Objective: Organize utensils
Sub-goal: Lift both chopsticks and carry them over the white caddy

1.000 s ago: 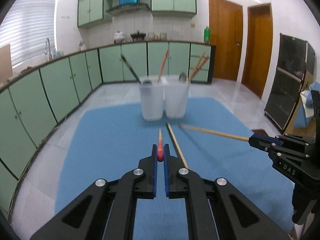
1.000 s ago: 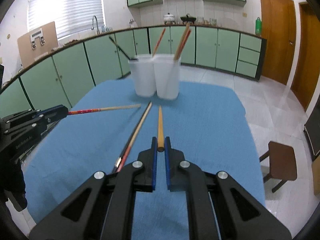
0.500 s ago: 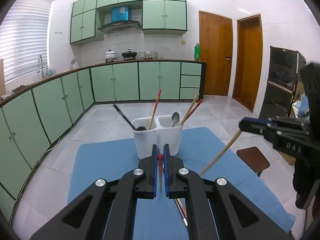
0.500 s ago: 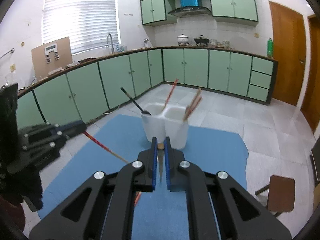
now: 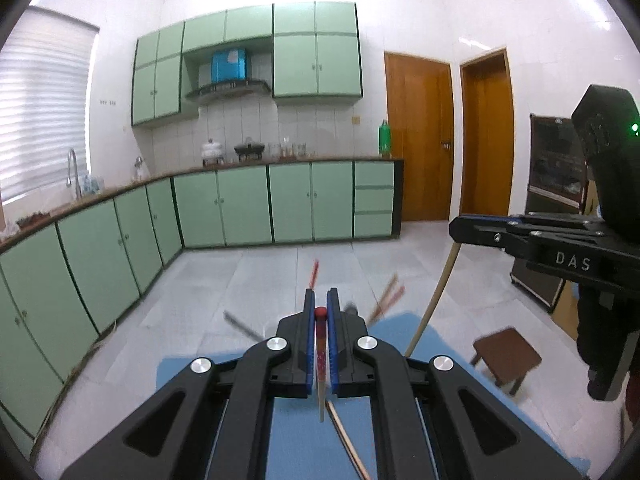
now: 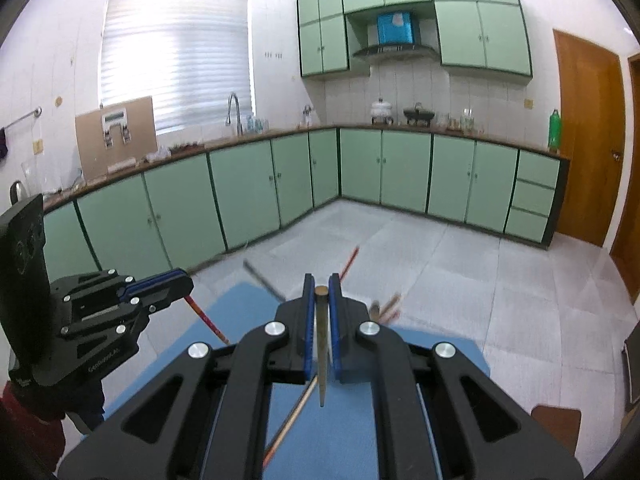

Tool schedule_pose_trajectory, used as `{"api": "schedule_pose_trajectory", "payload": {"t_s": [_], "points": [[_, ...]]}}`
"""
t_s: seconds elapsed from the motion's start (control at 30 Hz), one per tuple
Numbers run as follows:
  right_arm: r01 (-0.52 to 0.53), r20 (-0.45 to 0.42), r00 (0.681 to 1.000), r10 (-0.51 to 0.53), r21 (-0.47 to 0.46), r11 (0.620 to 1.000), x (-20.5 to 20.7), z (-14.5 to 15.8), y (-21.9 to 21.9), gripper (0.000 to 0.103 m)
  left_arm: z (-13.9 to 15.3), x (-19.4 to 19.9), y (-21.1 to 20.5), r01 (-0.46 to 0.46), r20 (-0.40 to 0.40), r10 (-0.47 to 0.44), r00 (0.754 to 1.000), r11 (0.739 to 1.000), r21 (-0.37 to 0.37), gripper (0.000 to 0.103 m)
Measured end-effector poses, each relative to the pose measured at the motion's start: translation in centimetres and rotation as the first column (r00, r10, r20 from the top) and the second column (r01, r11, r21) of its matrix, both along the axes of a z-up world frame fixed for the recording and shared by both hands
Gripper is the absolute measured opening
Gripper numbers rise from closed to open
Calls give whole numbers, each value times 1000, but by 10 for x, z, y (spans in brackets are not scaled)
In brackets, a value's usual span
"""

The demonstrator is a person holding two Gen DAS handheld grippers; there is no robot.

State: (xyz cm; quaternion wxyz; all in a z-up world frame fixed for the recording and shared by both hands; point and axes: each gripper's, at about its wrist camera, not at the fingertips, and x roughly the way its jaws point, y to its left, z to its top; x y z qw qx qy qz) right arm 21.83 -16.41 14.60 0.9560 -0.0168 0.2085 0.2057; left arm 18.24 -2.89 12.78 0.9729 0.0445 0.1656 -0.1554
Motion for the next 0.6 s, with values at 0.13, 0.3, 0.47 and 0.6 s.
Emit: {"api": "schedule_pose_trajectory", "payload": {"t_s": [0.13, 0.3, 0.47, 0.6], "points": [[19, 54, 998, -20, 12, 1000, 22, 21, 0, 6, 29, 20, -3, -10, 67, 11, 998, 1000, -15, 6], [41, 83, 996, -42, 18, 999, 53, 29, -1, 6, 50, 51, -7, -25, 118, 30, 993, 999, -39, 6], [58, 56, 997, -59, 25, 998, 88, 13, -2, 6, 35, 87, -11, -43, 90, 46, 995, 998, -34, 6], [66, -6, 998, -66, 19, 998, 112, -13, 0, 6, 9, 109, -13, -55, 25, 55, 998, 998, -24, 6]]}}
